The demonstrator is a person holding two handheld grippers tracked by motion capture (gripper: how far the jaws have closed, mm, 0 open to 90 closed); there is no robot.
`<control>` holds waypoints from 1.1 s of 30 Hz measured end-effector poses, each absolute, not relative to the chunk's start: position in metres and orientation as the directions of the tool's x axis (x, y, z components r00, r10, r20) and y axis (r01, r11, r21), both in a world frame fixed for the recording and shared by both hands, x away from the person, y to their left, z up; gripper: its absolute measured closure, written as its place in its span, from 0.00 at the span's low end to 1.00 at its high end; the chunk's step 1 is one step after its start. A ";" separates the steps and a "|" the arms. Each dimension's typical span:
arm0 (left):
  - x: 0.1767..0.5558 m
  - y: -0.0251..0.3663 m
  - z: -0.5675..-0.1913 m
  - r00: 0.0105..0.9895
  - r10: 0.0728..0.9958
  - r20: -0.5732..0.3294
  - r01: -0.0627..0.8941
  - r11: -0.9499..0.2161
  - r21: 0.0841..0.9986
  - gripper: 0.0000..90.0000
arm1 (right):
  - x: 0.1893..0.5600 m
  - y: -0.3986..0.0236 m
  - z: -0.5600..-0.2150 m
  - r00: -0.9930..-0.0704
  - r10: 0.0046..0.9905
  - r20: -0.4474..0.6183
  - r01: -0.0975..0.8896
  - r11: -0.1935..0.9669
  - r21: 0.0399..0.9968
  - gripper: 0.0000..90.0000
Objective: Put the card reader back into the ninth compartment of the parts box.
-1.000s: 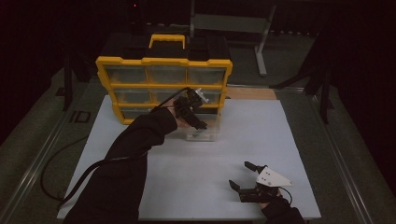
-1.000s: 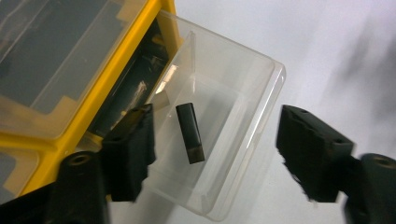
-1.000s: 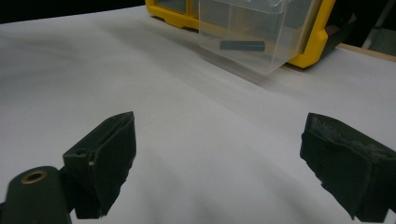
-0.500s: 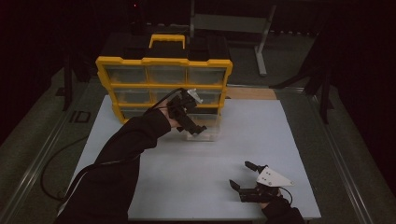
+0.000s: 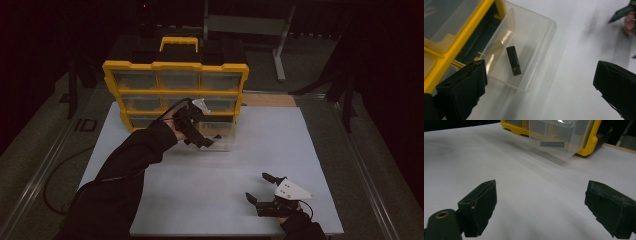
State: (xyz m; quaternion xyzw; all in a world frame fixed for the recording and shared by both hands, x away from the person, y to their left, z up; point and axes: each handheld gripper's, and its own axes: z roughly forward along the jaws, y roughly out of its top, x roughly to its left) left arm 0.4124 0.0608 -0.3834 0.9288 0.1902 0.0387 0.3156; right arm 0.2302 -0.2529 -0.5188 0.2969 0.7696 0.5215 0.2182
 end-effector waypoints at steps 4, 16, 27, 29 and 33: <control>0.409 0.066 -0.386 0.926 0.372 -0.070 0.335 -0.720 0.607 0.00 | 0.231 -0.252 -0.519 -0.732 0.681 -0.024 0.231 0.281 0.931 0.12; 0.397 0.083 -0.393 0.927 0.367 -0.081 0.336 -0.710 0.620 0.00 | 0.230 -0.252 -0.519 -0.730 0.683 -0.028 0.231 0.286 0.930 0.12; 0.383 0.110 -0.403 0.917 0.391 -0.082 0.349 -0.686 0.639 0.00 | 0.231 -0.251 -0.520 -0.730 0.683 -0.023 0.238 0.285 0.928 0.12; 0.380 0.115 -0.405 0.915 0.395 -0.077 0.346 -0.674 0.652 0.00 | 0.231 -0.251 -0.520 -0.730 0.683 -0.024 0.237 0.286 0.928 0.12; 0.373 0.124 -0.409 0.913 0.400 -0.073 0.345 -0.668 0.659 0.00 | 0.231 -0.251 -0.520 -0.729 0.685 -0.024 0.238 0.285 0.928 0.12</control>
